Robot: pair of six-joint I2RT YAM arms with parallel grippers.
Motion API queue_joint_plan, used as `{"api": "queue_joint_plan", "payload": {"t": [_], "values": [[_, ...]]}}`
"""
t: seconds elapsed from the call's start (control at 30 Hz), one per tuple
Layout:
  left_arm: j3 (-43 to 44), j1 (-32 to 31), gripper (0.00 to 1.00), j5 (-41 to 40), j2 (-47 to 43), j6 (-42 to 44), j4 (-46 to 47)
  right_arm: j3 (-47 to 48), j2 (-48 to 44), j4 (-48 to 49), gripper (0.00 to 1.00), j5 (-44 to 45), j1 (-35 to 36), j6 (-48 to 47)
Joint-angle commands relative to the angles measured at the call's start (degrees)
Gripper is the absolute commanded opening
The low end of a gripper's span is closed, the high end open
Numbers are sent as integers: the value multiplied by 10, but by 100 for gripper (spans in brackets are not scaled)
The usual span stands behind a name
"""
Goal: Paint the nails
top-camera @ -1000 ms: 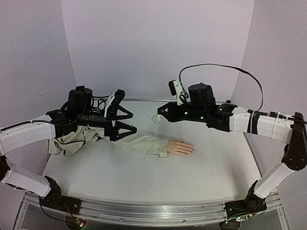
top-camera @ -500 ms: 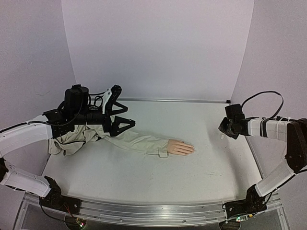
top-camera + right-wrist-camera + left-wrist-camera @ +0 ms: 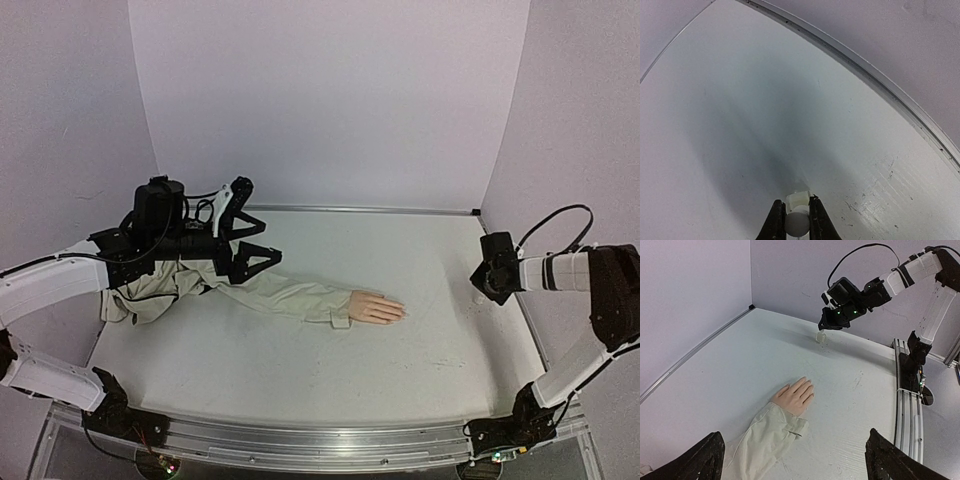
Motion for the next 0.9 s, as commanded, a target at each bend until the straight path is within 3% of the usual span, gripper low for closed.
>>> {"api": "queue_joint_plan", "payload": {"t": [0.0,0.2,0.47,0.67,0.87], "values": [[13,0,99,-8,-20,1,28,-10,0,12,0,38,-1,40],[12,0,99,-10,-25,4,28,-18,8,11,2,42,-1,54],[10,1,99,-54,-33,-1,29,-15,-33,13,40,45,-1,8],[11,31,99,-117,-44,-18,29,-1,-106,15,73,1,-1,-74],[15,83,99,-269,-77,-30,28,30,-212,-21,95,-77,-1,-170]]}}
